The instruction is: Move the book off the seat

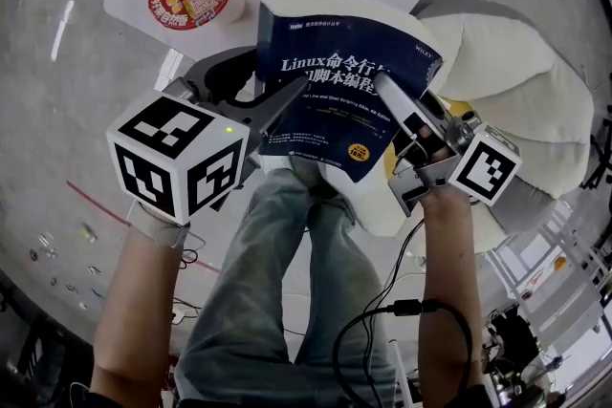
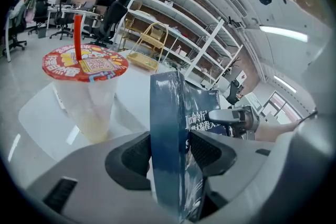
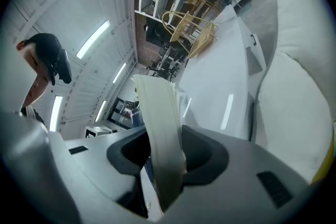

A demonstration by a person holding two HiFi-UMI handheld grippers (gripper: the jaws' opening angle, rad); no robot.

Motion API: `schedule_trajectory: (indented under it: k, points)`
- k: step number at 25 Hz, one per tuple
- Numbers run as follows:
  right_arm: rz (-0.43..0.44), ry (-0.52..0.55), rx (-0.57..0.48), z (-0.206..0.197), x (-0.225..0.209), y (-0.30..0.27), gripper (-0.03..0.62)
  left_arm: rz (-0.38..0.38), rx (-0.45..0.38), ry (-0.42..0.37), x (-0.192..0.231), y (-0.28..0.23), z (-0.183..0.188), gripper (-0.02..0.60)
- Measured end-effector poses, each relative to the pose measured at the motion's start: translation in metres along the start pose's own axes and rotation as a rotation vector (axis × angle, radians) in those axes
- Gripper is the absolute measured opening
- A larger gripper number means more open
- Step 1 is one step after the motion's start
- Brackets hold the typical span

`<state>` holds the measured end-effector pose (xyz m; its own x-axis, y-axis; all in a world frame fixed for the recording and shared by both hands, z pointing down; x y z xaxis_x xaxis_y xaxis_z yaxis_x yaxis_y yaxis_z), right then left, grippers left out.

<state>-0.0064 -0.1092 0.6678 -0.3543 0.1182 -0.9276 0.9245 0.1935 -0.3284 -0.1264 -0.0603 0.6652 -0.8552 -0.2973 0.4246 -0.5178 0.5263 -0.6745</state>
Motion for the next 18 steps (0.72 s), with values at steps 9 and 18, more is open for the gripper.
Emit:
schedule_trajectory:
  k: [9,18]
  points:
    - [-0.114,-0.054,-0.114,0.008,-0.046,-0.052,0.166,-0.059,0.053,0.019,0.063,-0.035,-0.005,0.233]
    - [-0.201,-0.026,-0.1,0.006,-0.067,-0.077,0.164,-0.039,0.046,0.135,0.084,-0.051,-0.025,0.235]
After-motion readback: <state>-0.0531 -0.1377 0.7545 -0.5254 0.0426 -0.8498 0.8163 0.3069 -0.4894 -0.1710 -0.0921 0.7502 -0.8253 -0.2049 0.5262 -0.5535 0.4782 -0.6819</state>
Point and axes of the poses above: the fingertips, and each gripper's own axes: y backward along the fingers, x to its left, z out of its top, the point moved 1 cm from there along y, backward along the fingers, and after that the axes turned 10 degrees about -y, right-handed, at the moved point
